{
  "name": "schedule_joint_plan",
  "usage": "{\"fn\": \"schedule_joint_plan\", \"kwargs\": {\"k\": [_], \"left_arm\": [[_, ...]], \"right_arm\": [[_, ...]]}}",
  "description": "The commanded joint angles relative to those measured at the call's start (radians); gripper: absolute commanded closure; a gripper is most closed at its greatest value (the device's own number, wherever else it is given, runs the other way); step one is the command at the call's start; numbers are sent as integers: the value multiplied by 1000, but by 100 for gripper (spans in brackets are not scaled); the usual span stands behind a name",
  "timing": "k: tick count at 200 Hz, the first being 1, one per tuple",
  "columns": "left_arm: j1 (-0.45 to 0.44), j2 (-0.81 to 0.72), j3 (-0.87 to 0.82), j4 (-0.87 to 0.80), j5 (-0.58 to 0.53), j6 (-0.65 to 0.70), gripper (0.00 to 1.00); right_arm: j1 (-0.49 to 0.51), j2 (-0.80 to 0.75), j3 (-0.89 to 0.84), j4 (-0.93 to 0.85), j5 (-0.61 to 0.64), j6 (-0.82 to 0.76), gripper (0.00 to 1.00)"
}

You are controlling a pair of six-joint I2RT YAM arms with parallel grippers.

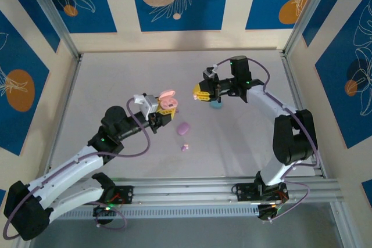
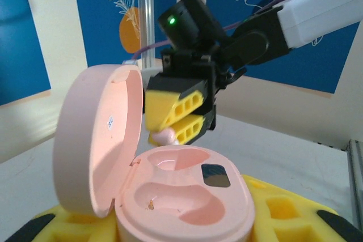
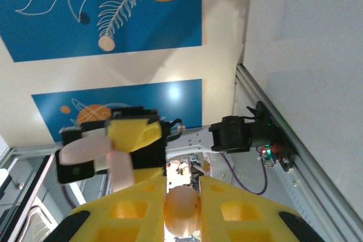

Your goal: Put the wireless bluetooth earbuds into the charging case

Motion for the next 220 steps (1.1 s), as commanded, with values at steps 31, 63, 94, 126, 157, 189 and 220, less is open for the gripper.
{"fn": "schedule_joint_plan", "kwargs": {"k": [31,63,94,126,157,189,220], "left_arm": [[24,18,-27,85,57,-23,76],[25,56,-27,126,80,-47,76],[24,83,-28,155,100,-57,76],[24,107,-39,183,108,-48,76],[23,130,-47,223,100,-32,76],[20,164,-50,283,80,-11,77],[14,207,-58,381,55,-10,78]], "right_arm": [[5,-80,22,-28,12,100,79],[21,-97,34,-104,90,74,79],[28,-114,34,-139,132,55,79],[31,-144,30,-158,170,57,80],[41,-183,31,-162,190,65,80],[56,-241,41,-170,217,22,80],[100,-271,70,-181,246,-34,80]]}}
